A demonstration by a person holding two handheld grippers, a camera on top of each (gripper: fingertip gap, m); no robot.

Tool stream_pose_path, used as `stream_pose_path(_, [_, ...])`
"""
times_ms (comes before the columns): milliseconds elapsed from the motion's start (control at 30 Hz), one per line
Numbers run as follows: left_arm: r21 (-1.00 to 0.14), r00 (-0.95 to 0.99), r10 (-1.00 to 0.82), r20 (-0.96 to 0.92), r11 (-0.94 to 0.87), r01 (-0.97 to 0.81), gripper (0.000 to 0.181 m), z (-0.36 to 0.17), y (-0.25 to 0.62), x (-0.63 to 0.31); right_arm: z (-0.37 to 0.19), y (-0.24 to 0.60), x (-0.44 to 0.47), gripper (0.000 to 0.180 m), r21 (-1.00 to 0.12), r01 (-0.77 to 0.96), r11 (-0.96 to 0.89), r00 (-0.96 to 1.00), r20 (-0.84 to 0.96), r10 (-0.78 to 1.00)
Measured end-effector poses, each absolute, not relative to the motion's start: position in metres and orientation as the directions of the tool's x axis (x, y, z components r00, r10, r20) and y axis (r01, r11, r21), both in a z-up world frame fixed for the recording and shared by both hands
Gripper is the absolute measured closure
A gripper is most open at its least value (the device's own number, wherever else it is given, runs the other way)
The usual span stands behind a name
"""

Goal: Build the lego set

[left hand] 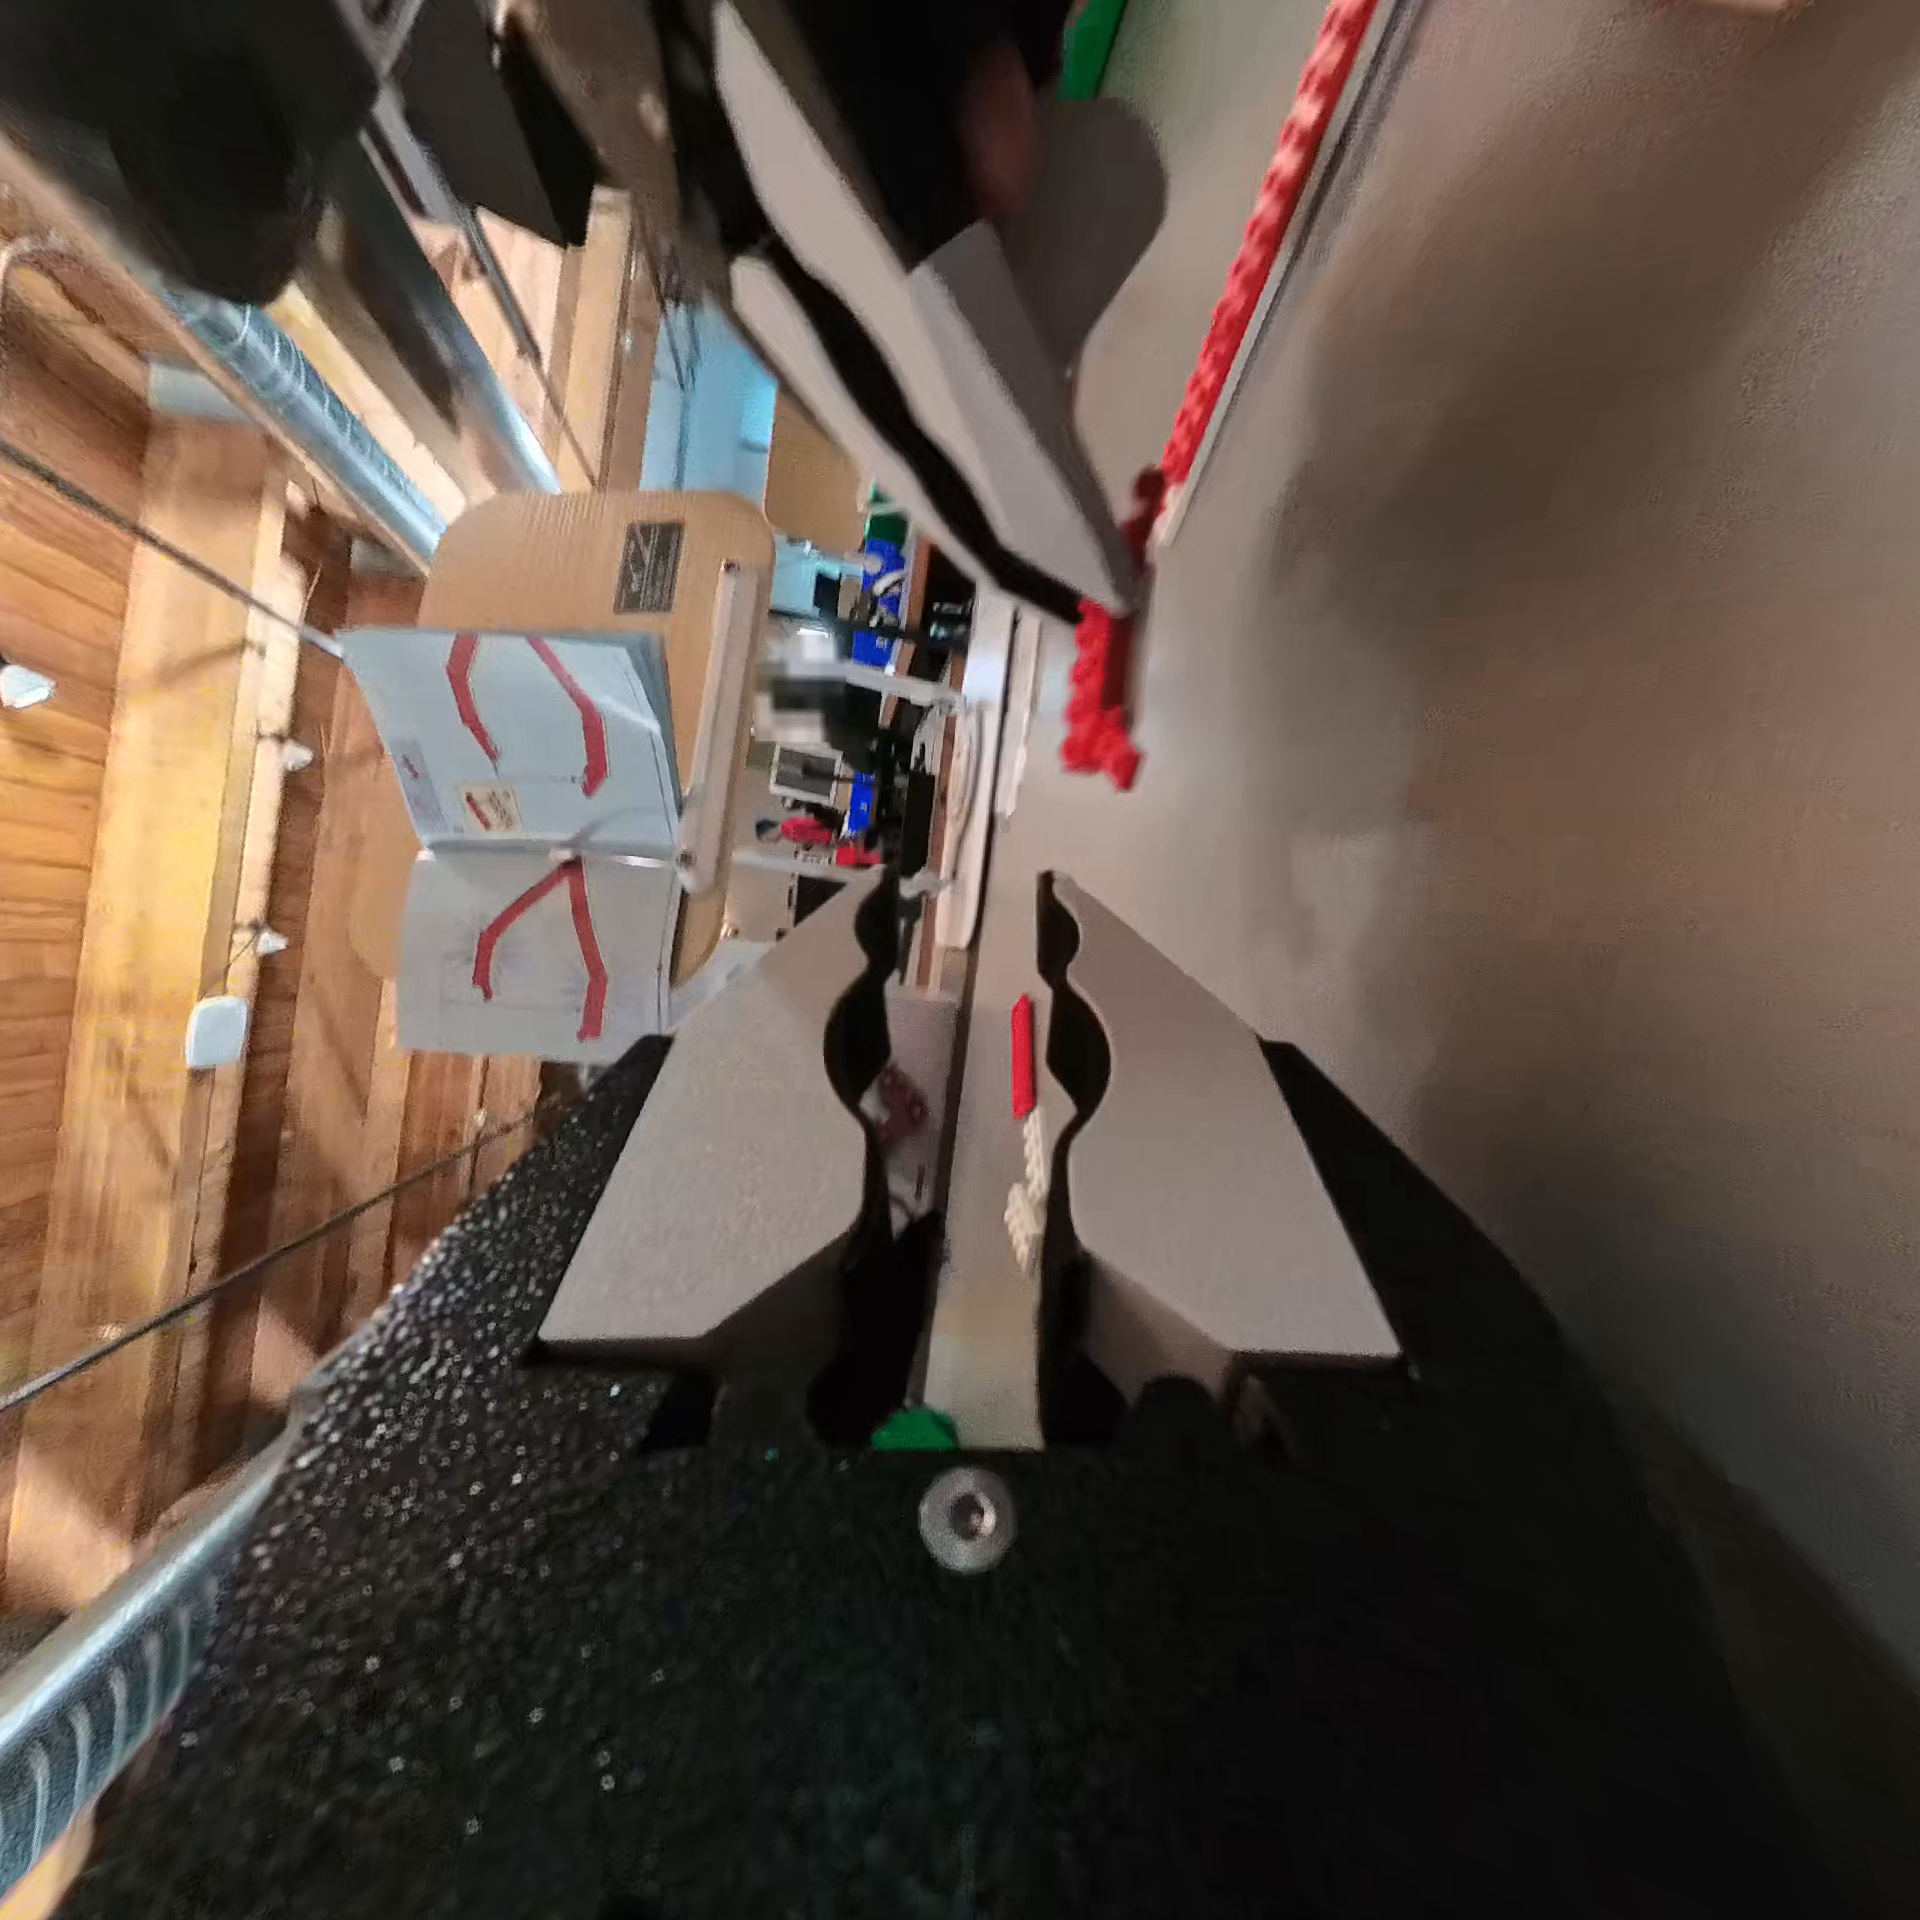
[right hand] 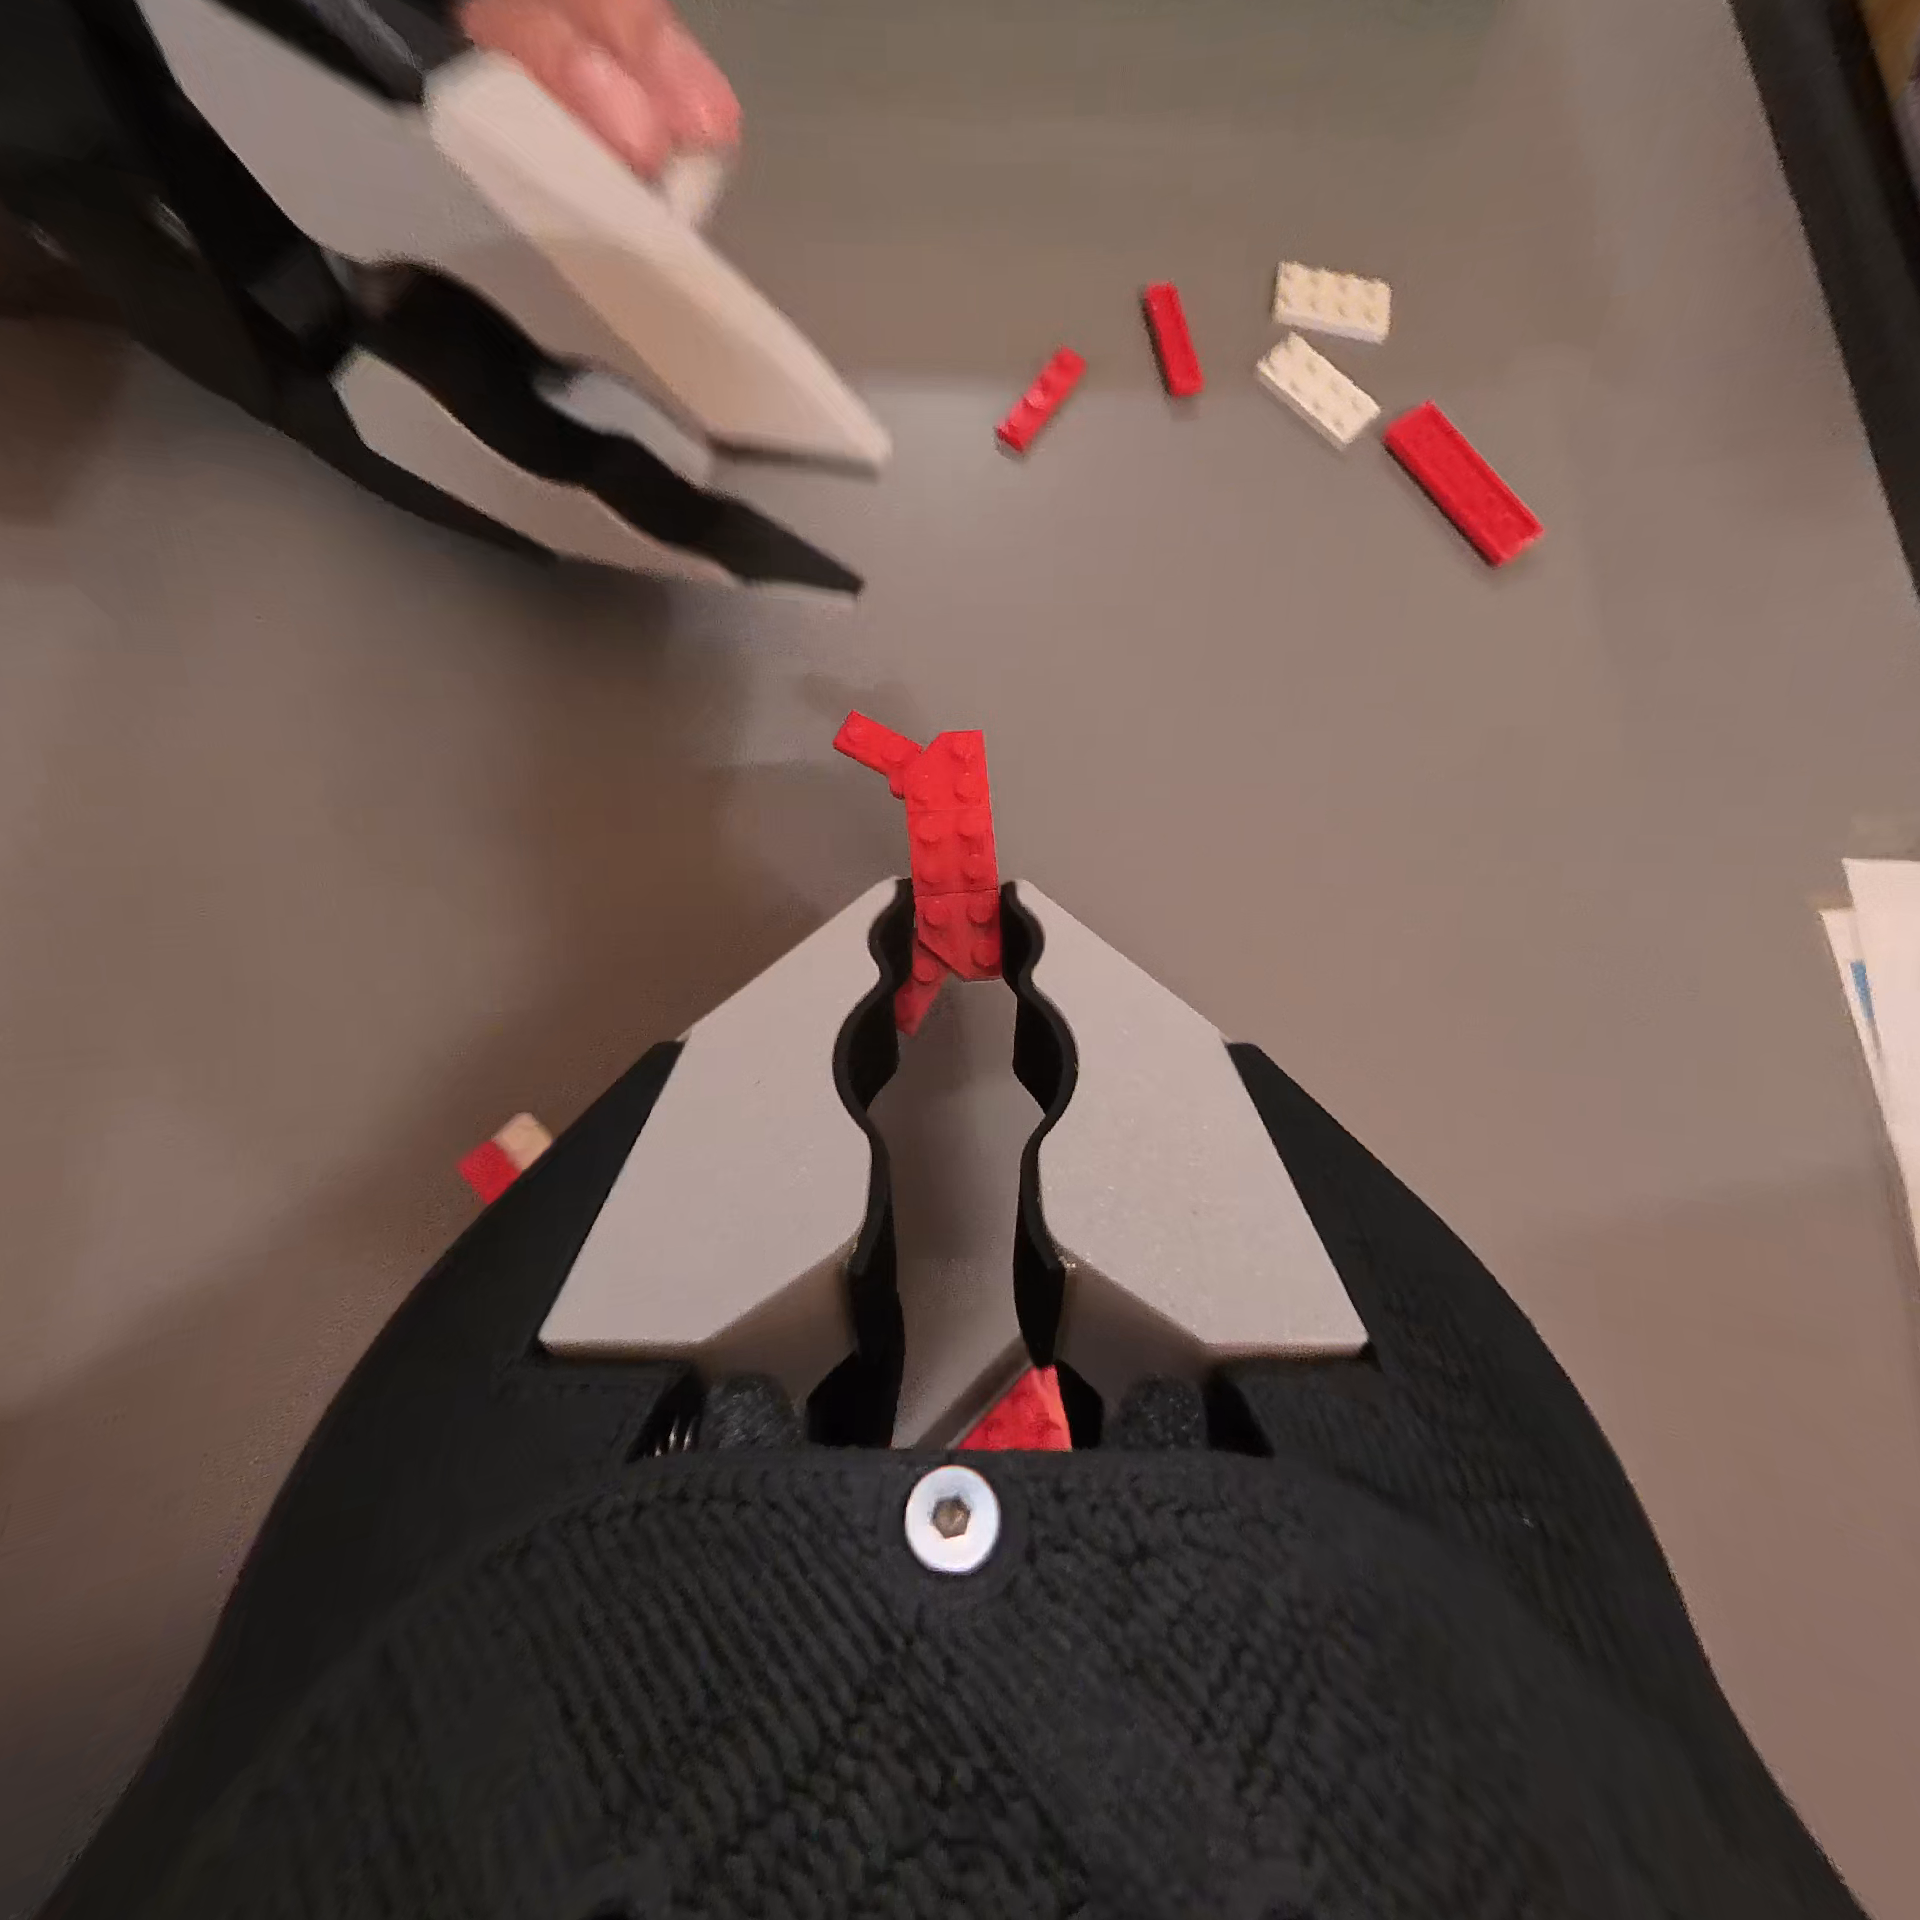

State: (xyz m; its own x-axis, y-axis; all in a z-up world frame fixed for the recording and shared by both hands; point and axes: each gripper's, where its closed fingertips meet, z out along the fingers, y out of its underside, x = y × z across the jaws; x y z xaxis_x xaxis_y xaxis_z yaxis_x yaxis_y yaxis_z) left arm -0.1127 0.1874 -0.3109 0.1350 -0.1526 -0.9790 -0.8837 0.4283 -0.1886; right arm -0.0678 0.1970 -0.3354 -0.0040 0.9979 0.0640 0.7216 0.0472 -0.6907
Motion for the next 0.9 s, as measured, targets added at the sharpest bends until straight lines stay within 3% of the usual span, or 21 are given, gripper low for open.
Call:
stream_pose_path(400, [-0.318,0.290,-0.134,-0.948,0.306,-0.897,0.165,-0.299,0.204,-0.138,-0.366,0.211,-0.067,0.165,-0.641,0.763,0.081,-0.006,0.119,0.993])
stream_pose_path(700, [-0.313,0.283,-0.139,-0.949,0.314,-0.896,0.172,-0.299,0.203,-0.135,-0.369,0.209,-0.067,0.164,-0.647,0.758,0.082,-0.016,0.108,0.994])
stream_pose_path(900, [-0.318,0.289,-0.138,-0.947,0.315,-0.894,0.173,-0.298,0.203,-0.135,-0.363,0.208,-0.069,0.144,-0.673,0.737,0.068,-0.010,0.090,0.996])
